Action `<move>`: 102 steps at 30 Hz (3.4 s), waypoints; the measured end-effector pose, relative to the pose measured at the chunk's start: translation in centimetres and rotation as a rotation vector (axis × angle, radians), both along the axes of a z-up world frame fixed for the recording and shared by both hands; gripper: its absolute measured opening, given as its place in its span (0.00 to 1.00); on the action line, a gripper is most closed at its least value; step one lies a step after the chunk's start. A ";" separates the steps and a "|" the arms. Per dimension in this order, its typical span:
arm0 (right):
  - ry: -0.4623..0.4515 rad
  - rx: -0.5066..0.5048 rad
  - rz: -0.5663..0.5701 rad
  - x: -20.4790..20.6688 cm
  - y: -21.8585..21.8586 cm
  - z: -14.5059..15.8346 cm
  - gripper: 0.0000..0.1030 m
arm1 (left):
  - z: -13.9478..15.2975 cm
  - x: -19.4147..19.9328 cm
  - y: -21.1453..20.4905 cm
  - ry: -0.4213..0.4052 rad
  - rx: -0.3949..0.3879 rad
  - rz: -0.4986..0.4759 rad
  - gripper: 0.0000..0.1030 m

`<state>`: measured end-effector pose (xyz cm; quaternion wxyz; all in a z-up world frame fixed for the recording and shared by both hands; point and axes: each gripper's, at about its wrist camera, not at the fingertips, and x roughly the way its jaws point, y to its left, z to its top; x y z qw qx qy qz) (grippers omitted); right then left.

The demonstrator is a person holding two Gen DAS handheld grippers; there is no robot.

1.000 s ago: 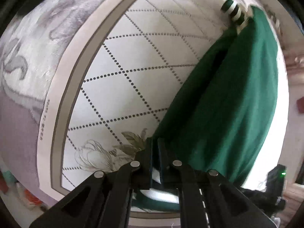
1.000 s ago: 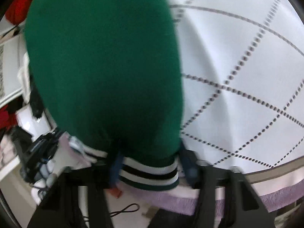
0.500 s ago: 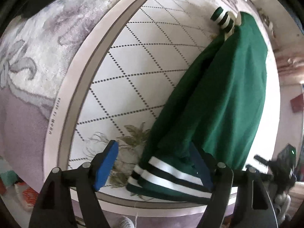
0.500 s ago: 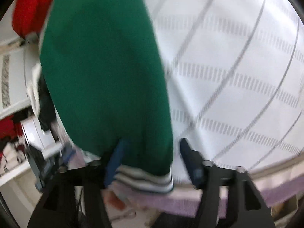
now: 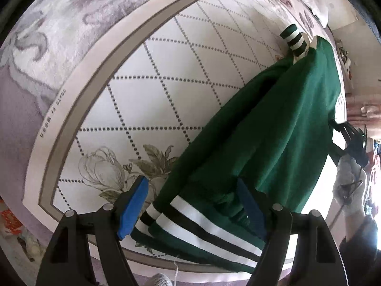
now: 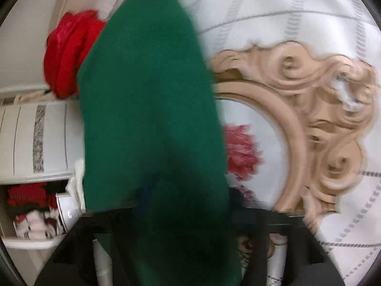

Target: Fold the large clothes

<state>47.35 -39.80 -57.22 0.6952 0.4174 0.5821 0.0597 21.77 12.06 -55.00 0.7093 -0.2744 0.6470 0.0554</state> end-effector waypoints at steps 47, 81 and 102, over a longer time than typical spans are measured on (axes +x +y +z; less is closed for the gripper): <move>0.199 -0.243 0.529 -11.1 4.6 6.2 0.65 | -5.2 -15.7 -5.7 -0.150 -0.136 0.905 0.73; 0.220 -0.128 0.685 -9.9 10.9 3.3 0.66 | 1.6 -14.2 -3.2 -0.298 0.004 0.753 0.11; 0.219 -0.135 0.750 -10.7 10.3 3.5 0.66 | 3.9 -17.4 -5.9 -0.314 0.020 0.715 0.11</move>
